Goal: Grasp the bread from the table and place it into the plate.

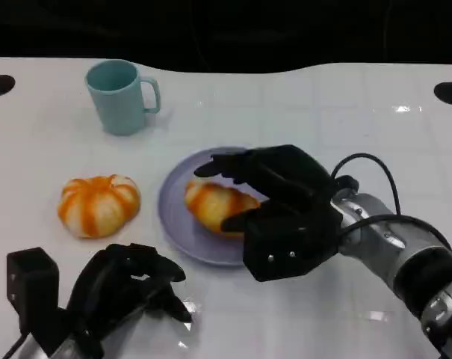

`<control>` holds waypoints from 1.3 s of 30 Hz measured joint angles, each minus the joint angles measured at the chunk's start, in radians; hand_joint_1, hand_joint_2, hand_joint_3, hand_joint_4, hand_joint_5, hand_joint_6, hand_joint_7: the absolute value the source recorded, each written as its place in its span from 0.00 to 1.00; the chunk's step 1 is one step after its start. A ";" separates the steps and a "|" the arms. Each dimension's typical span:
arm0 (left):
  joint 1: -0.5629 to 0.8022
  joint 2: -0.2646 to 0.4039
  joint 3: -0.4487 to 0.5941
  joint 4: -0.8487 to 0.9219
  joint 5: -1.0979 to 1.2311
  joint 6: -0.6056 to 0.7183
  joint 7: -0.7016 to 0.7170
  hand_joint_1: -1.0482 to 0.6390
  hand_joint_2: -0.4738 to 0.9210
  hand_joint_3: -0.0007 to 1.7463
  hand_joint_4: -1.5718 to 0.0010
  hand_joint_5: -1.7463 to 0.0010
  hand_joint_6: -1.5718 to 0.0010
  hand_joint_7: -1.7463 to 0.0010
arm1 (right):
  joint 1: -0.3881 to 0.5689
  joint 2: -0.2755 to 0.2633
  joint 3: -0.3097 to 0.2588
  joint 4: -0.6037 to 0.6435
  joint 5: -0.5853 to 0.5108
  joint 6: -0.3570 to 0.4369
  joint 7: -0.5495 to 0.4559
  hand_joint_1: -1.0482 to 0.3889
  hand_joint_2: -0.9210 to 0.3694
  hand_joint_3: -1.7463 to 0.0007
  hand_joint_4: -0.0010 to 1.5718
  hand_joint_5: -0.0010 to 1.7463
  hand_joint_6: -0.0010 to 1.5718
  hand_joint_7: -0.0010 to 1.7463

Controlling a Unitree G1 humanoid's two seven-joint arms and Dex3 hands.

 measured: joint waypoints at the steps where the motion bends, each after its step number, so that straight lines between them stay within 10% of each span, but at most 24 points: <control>1: 0.000 0.000 0.000 0.000 0.000 0.000 0.000 0.00 0.90 0.00 0.03 0.67 0.00 0.86 | 0.000 -0.003 0.005 -0.011 -0.002 0.008 0.007 0.08 0.00 0.78 0.08 0.23 0.13 0.01; 11: 0.000 -0.001 -0.002 0.004 0.002 -0.009 0.000 0.00 0.90 0.00 0.03 0.67 0.00 0.87 | 0.027 -0.038 0.020 -0.107 -0.026 0.054 0.035 0.08 0.00 0.77 0.09 0.22 0.13 0.01; 21: 0.000 -0.002 -0.002 0.004 0.002 -0.010 0.000 0.00 0.89 0.00 0.03 0.66 0.00 0.87 | 0.161 -0.107 -0.035 -0.187 0.051 -0.076 0.006 0.24 0.00 0.84 0.34 0.36 0.38 0.11; 27: 0.000 -0.006 -0.002 0.000 0.002 0.000 0.000 0.00 0.89 0.00 0.03 0.66 0.00 0.86 | 0.250 -0.115 -0.108 -0.192 0.150 -0.208 -0.029 0.32 0.00 0.89 0.32 0.94 0.27 0.66; 39: 0.002 -0.014 -0.010 -0.006 0.009 -0.002 0.018 0.00 0.90 0.00 0.03 0.67 0.00 0.87 | 0.494 -0.090 -0.251 -0.386 0.605 -0.209 0.319 0.34 0.00 0.86 0.34 1.00 0.30 0.92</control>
